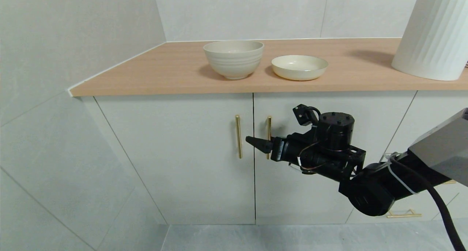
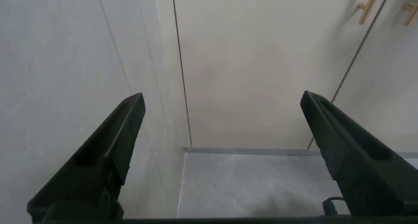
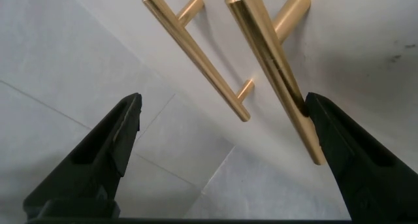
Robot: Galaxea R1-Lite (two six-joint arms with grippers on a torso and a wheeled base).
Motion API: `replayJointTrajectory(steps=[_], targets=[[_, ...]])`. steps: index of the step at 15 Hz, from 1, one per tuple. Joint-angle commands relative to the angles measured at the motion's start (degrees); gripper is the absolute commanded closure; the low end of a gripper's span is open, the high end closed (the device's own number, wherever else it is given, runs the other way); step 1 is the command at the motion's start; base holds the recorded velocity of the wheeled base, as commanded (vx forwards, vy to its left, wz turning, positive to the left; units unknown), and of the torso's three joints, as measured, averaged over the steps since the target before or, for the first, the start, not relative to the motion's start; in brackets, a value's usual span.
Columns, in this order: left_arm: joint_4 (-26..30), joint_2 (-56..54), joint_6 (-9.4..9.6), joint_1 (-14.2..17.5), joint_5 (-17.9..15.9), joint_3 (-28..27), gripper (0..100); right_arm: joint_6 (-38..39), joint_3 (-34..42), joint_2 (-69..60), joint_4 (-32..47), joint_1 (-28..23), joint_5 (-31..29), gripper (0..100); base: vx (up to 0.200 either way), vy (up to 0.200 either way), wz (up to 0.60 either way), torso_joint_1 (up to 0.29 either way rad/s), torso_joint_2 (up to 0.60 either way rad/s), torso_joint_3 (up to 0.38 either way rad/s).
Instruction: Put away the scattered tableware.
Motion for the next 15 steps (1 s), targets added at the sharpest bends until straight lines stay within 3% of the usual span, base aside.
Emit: replayJointTrajectory(steps=[1, 15], targets=[[-0.01, 0.00, -0.04, -0.02, 0.02, 0.00, 0, 0.10, 0.53, -0.38, -0.05, 0.41, 0.49, 0, 0.000, 0.000, 0.00, 0.000, 0.00, 0.000], [-0.01, 0.00, -0.04, -0.02, 0.02, 0.00, 0, 0.36, 3.16, -3.11, -2.07, 2.17, 1.02, 0, 0.000, 0.000, 0.00, 0.000, 0.00, 0.000]])
